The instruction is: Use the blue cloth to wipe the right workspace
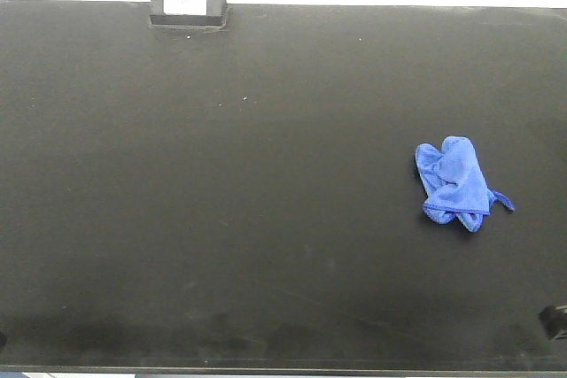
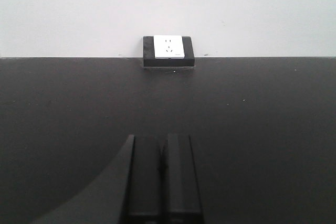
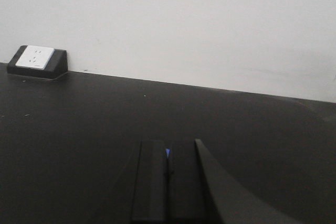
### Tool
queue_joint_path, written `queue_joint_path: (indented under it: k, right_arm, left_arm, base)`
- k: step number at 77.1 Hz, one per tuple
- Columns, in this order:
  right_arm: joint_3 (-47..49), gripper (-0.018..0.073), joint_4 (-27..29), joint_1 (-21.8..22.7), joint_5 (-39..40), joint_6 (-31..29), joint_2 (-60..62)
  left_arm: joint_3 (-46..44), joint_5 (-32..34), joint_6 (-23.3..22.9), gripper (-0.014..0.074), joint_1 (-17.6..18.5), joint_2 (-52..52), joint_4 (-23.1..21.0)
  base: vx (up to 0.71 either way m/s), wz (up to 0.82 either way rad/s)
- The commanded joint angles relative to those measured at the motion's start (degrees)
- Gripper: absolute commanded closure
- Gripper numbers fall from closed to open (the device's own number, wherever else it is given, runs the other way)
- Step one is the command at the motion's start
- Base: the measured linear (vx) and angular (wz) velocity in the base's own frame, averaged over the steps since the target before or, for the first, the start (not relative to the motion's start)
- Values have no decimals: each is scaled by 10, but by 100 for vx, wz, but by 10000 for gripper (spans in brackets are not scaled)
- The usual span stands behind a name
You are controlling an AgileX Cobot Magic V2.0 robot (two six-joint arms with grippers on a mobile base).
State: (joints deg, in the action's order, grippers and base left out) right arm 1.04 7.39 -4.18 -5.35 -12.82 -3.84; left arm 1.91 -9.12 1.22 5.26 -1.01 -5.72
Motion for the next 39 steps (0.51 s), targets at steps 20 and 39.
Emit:
queue_joint_path:
  k: [20,39]
  right_arm:
    - [-37,567,-40,1,84,65,50]
    - [-37,567,-40,0,81,65,50]
  left_arm:
    - [-14,48,0,603,0,-5,-2]
    - [-14,48,0,603,0,-5,-2]
  base:
    - [0,0]
    - [0,0]
